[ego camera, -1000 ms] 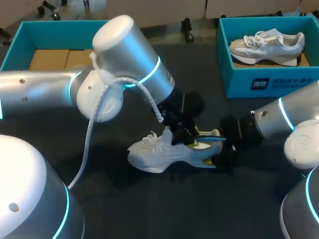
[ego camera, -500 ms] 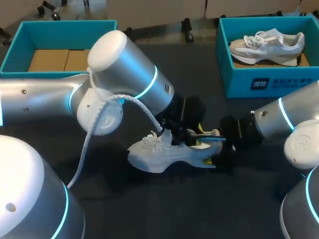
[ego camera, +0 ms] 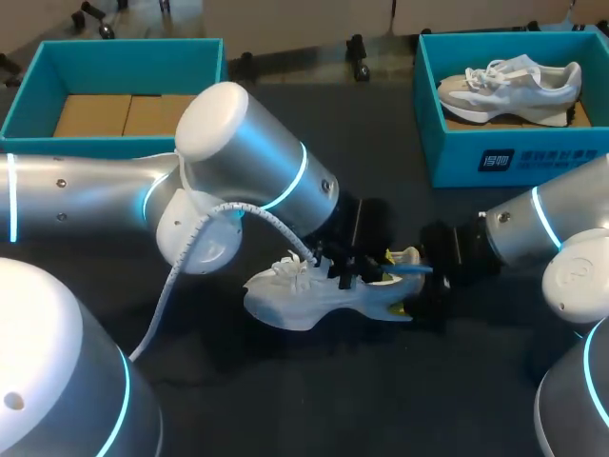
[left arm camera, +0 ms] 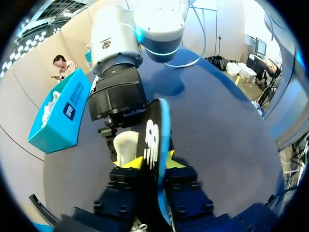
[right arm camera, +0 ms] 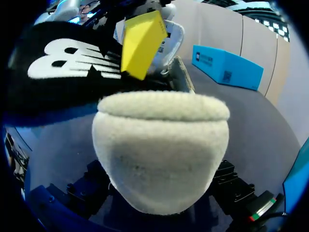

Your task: Take the shoe out of the shoebox, open the shoe tongue, remove and reinsert the insole, then place the shoe into the shoebox

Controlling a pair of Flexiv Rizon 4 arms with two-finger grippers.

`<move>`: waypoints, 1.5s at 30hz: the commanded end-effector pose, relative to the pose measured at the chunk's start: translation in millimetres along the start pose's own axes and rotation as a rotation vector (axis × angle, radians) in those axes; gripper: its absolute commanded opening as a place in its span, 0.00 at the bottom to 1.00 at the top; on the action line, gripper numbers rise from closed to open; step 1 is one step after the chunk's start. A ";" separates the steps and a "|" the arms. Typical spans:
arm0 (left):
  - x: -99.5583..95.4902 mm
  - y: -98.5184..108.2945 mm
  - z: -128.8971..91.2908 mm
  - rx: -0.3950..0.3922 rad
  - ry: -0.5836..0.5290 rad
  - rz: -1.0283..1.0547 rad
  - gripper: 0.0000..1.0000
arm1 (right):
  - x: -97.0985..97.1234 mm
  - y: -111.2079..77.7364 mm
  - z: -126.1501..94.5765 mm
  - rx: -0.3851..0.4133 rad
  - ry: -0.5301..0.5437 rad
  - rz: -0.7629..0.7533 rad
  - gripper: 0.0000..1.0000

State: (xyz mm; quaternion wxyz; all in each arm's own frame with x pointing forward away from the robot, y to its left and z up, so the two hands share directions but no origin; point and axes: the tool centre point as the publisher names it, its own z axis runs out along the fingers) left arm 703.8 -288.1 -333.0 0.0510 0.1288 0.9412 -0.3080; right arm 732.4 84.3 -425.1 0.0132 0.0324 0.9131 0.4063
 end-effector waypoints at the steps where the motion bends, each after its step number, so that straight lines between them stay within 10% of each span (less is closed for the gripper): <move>1: -3.1 -1.8 4.4 0.006 0.014 -0.015 0.00 | 0.5 -0.2 2.4 0.004 -0.002 0.000 0.00; 45: -10.2 -120.2 -128.9 0.197 0.026 -0.529 0.00 | 0.5 -0.2 2.4 0.004 -0.002 0.000 0.00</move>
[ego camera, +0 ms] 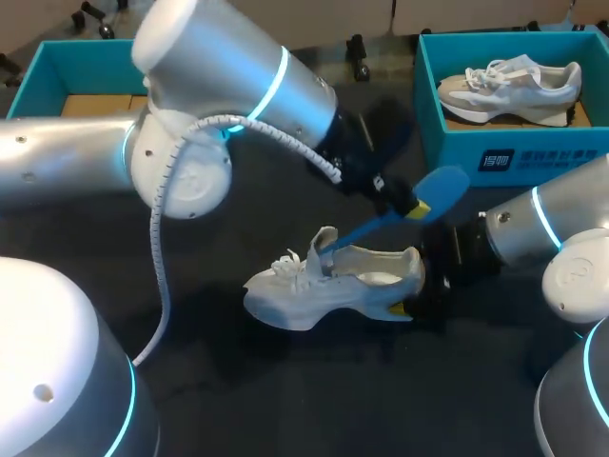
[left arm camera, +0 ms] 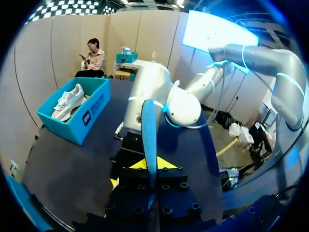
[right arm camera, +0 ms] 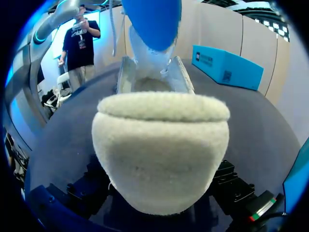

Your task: Take the shoe out of the shoebox, open the shoe tongue, remove and reinsert the insole, then place the shoe into the shoebox

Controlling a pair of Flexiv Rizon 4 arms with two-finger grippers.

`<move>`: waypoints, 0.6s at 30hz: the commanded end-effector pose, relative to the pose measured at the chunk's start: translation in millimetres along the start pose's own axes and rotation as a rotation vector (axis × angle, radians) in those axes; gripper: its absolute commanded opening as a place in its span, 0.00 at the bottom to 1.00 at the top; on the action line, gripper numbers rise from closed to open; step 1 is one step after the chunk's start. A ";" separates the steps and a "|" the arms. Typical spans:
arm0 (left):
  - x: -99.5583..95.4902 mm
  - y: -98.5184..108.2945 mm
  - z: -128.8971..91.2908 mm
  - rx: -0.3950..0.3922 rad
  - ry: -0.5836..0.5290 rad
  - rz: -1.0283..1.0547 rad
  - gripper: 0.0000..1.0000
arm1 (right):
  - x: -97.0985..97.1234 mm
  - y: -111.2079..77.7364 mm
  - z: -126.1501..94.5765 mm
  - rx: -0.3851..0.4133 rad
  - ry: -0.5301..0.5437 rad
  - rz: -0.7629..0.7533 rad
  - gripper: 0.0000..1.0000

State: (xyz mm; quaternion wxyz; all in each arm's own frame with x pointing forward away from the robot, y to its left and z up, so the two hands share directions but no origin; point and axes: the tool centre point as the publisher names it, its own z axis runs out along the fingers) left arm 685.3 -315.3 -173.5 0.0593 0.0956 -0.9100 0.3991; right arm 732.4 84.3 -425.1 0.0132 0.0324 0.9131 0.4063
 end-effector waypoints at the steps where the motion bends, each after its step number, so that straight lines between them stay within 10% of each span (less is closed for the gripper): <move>1: 9.6 -6.5 -17.9 0.016 -0.022 -0.042 0.00 | 0.5 -0.2 2.4 0.004 -0.002 0.000 0.00; 18: 26.0 -66.9 -62.4 0.106 0.088 -0.253 0.00 | 0.5 -0.2 2.4 0.004 -0.002 0.000 0.00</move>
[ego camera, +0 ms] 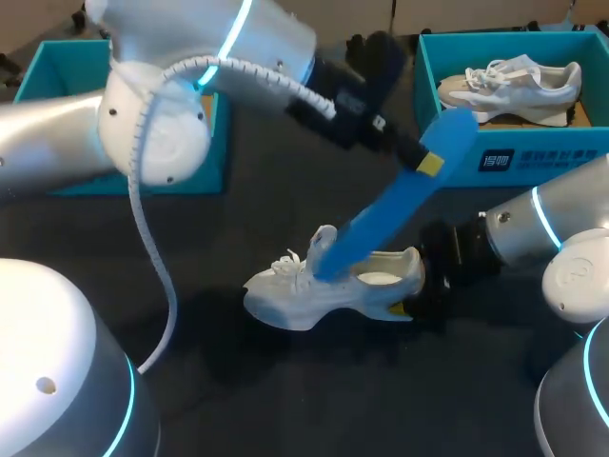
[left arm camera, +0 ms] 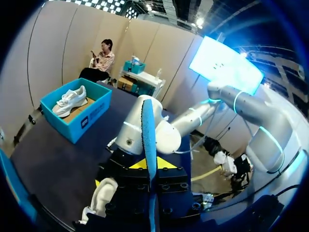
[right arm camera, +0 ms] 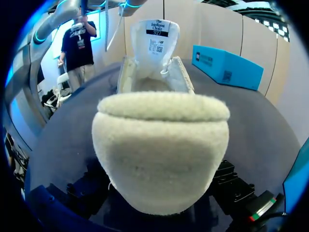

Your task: Take the shoe out of the shoebox, open the shoe tongue, remove and reinsert the insole, then place the shoe into the shoebox

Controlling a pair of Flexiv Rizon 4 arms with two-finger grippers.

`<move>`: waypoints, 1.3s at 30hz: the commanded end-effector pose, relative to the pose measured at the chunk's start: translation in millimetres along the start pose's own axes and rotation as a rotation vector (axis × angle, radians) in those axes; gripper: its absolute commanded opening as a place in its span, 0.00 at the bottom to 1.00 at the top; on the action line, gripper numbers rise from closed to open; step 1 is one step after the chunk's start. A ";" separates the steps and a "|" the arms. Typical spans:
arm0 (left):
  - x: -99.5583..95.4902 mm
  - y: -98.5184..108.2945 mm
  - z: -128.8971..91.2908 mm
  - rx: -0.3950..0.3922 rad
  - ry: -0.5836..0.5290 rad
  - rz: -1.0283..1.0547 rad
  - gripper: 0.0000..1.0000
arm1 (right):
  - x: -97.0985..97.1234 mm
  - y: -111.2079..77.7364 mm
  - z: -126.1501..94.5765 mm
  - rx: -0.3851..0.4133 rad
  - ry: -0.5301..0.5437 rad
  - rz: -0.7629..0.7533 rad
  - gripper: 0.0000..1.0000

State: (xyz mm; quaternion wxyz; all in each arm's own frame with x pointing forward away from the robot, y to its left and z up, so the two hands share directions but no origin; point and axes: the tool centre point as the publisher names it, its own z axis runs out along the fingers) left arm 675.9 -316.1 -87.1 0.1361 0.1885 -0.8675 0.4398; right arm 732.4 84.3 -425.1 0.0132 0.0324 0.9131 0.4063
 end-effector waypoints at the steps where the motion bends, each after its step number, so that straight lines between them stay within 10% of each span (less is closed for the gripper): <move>1: 4.2 -8.5 -5.6 0.005 0.016 -0.035 0.00 | 0.5 -0.2 2.4 0.004 -0.002 0.000 0.00; 19: 27.9 -51.3 -60.4 0.202 0.179 -0.241 0.00 | 0.5 -0.2 2.4 0.004 -0.002 0.000 0.00; 39: 33.1 -52.8 -67.6 0.241 0.209 -0.281 0.00 | 0.5 -0.2 2.4 0.004 -0.002 0.000 0.00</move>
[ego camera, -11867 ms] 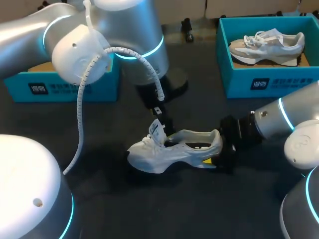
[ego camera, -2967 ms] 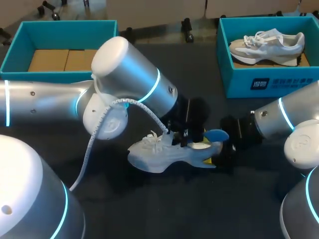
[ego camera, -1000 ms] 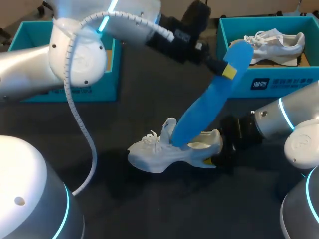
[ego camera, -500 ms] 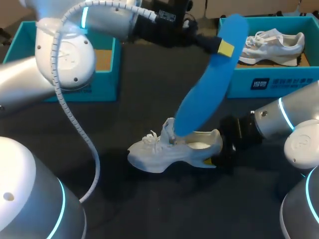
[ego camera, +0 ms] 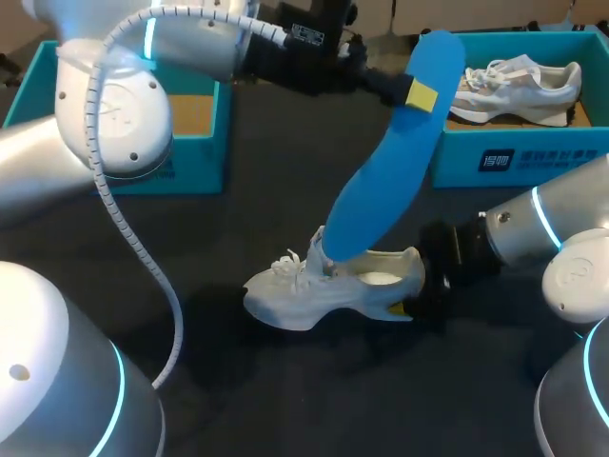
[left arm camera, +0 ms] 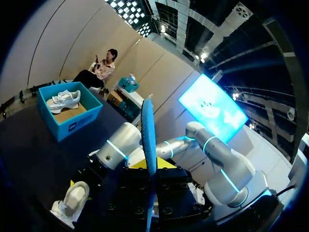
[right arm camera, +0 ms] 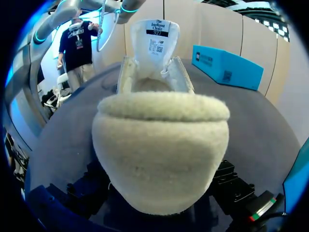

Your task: Take the shoe out of the shoebox, open the shoe tongue, remove and reinsert the insole, then place the shoe into the shoebox

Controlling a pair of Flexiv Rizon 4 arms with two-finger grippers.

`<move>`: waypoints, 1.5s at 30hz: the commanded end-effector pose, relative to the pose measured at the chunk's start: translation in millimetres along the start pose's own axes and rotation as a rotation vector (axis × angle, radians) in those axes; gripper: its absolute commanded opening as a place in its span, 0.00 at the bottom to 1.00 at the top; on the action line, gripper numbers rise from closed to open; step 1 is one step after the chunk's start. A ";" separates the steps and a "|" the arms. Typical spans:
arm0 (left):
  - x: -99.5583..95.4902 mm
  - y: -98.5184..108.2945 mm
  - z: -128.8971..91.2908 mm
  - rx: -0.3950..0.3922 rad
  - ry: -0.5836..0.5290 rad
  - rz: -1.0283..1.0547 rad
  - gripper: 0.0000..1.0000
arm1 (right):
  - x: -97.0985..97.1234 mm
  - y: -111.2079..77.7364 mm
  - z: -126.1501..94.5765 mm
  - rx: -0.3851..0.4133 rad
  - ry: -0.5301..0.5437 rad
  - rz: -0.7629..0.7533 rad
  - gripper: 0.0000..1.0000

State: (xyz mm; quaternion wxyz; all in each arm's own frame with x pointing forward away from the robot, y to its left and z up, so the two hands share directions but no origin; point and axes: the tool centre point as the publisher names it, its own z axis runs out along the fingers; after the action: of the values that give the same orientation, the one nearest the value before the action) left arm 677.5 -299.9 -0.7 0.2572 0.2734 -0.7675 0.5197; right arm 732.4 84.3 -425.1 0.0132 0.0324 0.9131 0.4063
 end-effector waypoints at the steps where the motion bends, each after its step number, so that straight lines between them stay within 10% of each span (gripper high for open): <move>1: 6.7 -0.2 -5.8 0.042 0.035 -0.029 0.00 | 0.5 -0.2 2.4 0.004 -0.002 0.000 0.00; 12: 41.8 -27.0 -29.8 0.218 0.156 -0.104 0.00 | 0.5 -0.2 2.4 0.004 -0.002 0.000 0.00; 45: 89.9 -10.8 -111.0 0.307 0.335 -0.138 0.00 | 0.5 -0.2 2.4 0.004 -0.002 0.000 0.00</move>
State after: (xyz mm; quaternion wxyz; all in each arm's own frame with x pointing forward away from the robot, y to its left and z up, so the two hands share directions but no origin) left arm 641.8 -222.2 110.0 0.3715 0.2675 -0.6130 0.6439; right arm 732.4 84.3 -425.2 0.0131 0.0326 0.9131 0.4063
